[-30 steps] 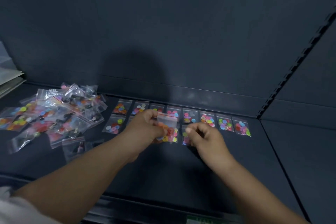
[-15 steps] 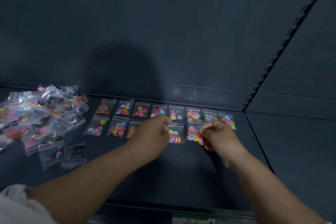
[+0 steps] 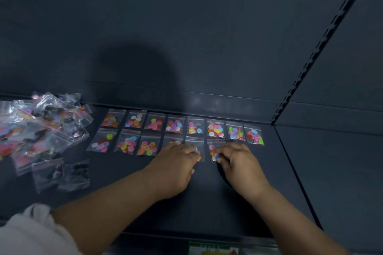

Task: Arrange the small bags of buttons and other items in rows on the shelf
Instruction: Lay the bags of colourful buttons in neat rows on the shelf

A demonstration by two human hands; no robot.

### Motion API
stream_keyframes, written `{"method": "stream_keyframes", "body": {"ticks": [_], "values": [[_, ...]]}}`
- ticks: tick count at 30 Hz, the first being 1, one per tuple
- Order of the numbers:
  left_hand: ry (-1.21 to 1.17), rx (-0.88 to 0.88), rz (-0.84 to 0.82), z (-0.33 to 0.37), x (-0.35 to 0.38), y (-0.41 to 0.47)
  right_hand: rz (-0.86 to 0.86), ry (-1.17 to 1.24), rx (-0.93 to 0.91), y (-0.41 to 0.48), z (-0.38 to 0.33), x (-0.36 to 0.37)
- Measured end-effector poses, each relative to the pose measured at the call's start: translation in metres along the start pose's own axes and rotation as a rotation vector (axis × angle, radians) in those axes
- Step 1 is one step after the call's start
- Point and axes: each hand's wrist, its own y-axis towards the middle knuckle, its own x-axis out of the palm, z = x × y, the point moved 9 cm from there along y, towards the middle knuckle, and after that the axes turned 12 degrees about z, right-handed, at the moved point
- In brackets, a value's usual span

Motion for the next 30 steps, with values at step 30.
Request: {"method": "stream_keyframes", "body": {"ticks": [30], "values": [[0.143, -0.269, 0.357, -0.141, -0.106, -0.087, -0.071, -0.059, -0.357, 0.036, -0.183, 0.058]]}}
